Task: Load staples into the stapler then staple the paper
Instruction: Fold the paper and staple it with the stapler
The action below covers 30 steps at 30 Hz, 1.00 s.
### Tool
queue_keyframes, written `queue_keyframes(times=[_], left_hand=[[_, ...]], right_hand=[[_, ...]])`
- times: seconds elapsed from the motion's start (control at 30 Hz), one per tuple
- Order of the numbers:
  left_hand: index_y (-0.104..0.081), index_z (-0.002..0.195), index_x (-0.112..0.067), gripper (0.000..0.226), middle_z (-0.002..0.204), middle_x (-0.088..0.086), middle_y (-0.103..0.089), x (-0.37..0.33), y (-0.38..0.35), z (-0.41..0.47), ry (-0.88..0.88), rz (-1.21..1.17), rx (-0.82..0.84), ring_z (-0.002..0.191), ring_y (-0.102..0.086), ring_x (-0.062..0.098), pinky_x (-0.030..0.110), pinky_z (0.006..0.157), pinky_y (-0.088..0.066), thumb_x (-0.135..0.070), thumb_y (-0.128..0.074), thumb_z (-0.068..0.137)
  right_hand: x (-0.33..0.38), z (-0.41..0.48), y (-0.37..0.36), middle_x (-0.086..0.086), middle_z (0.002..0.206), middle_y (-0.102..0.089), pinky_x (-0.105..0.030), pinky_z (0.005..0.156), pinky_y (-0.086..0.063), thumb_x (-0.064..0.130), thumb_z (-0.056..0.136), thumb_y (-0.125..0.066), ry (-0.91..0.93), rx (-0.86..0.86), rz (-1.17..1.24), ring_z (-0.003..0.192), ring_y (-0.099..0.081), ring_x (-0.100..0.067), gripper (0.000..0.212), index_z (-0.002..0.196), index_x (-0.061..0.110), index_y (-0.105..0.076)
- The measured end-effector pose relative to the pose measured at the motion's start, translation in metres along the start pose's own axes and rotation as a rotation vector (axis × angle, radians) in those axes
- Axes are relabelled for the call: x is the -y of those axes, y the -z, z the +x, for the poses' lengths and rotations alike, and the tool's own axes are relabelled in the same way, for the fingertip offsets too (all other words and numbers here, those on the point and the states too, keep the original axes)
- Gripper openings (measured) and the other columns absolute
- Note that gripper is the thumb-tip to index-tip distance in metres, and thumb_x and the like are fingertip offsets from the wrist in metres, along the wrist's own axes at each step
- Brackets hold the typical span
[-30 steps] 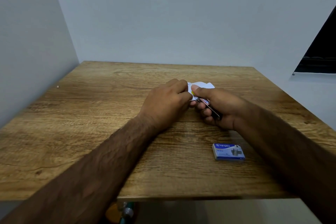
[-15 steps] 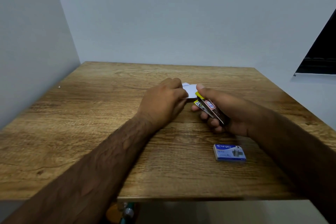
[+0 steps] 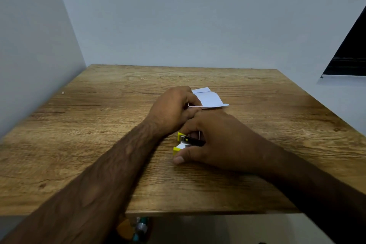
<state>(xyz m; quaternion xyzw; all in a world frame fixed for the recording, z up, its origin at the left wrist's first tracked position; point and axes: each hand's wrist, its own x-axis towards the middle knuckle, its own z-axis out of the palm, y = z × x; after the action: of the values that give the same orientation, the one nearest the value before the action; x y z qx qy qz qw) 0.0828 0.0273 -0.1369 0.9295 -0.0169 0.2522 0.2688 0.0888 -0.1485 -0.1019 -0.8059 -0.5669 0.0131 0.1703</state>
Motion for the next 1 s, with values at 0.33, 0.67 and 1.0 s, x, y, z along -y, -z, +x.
queue_keyframes(times=[0.33, 0.67, 1.0], left_hand=[[-0.081, 0.089, -0.022, 0.010, 0.085, -0.004, -0.066, -0.002, 0.001, -0.001, -0.007, 0.023, 0.042, 0.080, -0.064, 0.020, 0.046, 0.072, -0.054, -0.030, -0.076, 0.085], [-0.080, 0.080, -0.026, 0.007, 0.077, -0.012, -0.065, -0.002, -0.003, -0.002, -0.064, 0.043, 0.011, 0.071, -0.063, 0.006, 0.036, 0.065, -0.053, -0.031, -0.074, 0.079], [-0.079, 0.094, -0.031, 0.019, 0.094, -0.012, -0.069, -0.025, -0.010, 0.025, -0.026, 0.121, 0.213, 0.087, -0.064, 0.007, 0.037, 0.082, -0.053, -0.041, -0.063, 0.091]], right_hand=[[0.002, -0.002, -0.006, 0.011, 0.096, -0.067, -0.035, 0.070, -0.050, 0.073, 0.071, -0.068, 0.035, -0.002, -0.023, 0.084, -0.057, -0.005, 0.049, 0.084, 0.026, -0.069], [-0.064, 0.011, 0.021, 0.004, 0.130, -0.064, -0.039, 0.092, -0.048, 0.061, 0.093, -0.049, -0.253, -0.053, -0.287, 0.118, -0.059, -0.020, 0.050, 0.124, 0.024, -0.064], [-0.106, -0.005, 0.032, 0.007, 0.150, -0.054, -0.046, 0.102, -0.046, 0.074, 0.085, -0.040, -0.392, 0.159, -0.226, 0.131, -0.053, -0.019, 0.069, 0.144, 0.040, -0.045]])
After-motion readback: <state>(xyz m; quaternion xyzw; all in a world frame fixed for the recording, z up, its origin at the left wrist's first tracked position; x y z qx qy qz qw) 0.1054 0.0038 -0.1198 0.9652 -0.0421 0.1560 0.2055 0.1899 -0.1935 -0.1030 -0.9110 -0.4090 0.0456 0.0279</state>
